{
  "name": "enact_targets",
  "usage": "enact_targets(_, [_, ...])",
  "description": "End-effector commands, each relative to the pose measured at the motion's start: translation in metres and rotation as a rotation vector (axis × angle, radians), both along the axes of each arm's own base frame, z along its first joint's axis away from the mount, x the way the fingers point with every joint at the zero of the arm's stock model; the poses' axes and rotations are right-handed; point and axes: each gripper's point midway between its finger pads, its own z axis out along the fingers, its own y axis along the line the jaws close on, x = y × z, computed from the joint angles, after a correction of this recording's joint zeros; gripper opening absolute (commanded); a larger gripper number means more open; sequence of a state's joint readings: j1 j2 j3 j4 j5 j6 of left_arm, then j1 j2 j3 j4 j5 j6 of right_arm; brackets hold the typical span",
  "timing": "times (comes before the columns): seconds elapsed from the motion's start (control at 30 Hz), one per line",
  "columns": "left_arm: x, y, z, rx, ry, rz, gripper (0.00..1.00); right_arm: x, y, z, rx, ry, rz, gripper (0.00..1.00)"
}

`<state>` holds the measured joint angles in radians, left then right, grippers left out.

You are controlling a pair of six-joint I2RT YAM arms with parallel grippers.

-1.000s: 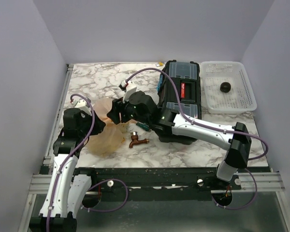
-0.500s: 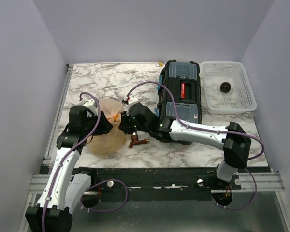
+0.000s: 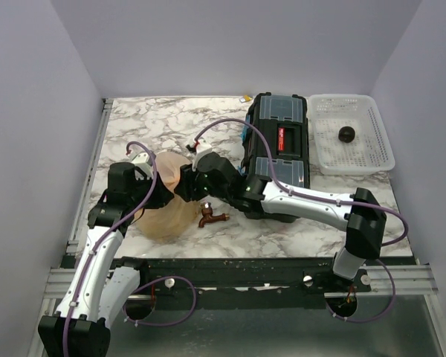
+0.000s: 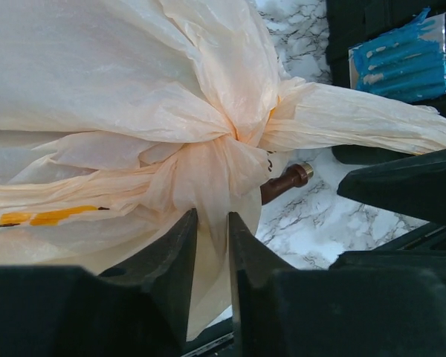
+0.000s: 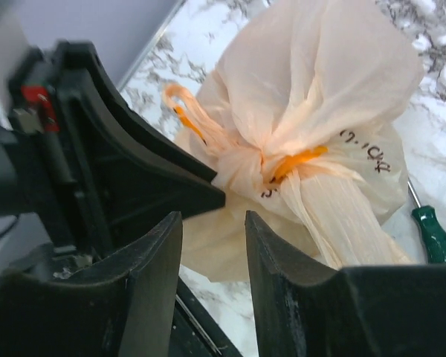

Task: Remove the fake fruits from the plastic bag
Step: Untie the plastic bag at the center of the board.

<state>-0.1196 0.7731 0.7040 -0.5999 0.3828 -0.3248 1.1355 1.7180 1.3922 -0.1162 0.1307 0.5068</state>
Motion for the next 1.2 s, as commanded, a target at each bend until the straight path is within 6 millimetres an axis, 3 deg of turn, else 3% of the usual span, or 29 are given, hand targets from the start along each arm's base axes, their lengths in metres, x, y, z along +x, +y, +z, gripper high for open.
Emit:
enact_targets(0.0, [-0.001, -0.006, 0.000, -0.015, -0.006, -0.040, 0.29, 0.031, -0.006, 0.015, 0.025, 0.017, -0.146, 0.44])
enact_targets(0.1, [-0.001, -0.009, -0.007, -0.009, 0.028, -0.045, 0.43, 0.052, -0.012, 0.000, 0.019, 0.101, -0.284, 0.45])
enact_targets(0.2, [-0.003, -0.014, -0.012, -0.012, 0.059, -0.069, 0.44, 0.065, -0.014, -0.006, 0.014, 0.127, -0.380, 0.45])
enact_targets(0.6, [-0.005, -0.021, -0.010, -0.030, 0.053, -0.110, 0.08, 0.071, 0.000, -0.051, -0.039, 0.215, -0.429, 0.44])
enact_targets(0.7, [-0.006, -0.022, -0.009, -0.033, 0.047, -0.117, 0.00, 0.076, 0.001, -0.048, -0.036, 0.195, -0.448, 0.42])
enact_targets(0.9, [-0.004, -0.017, -0.010, -0.018, 0.045, -0.086, 0.00, 0.084, -0.001, -0.037, 0.010, 0.169, -0.480, 0.31])
enact_targets(1.07, [-0.005, -0.018, -0.010, -0.018, 0.043, -0.086, 0.00, 0.096, -0.001, -0.036, 0.054, 0.201, -0.474, 0.11])
enact_targets(1.17, [-0.006, -0.019, -0.008, -0.022, 0.034, -0.088, 0.00, 0.105, -0.005, -0.027, 0.092, 0.206, -0.480, 0.07])
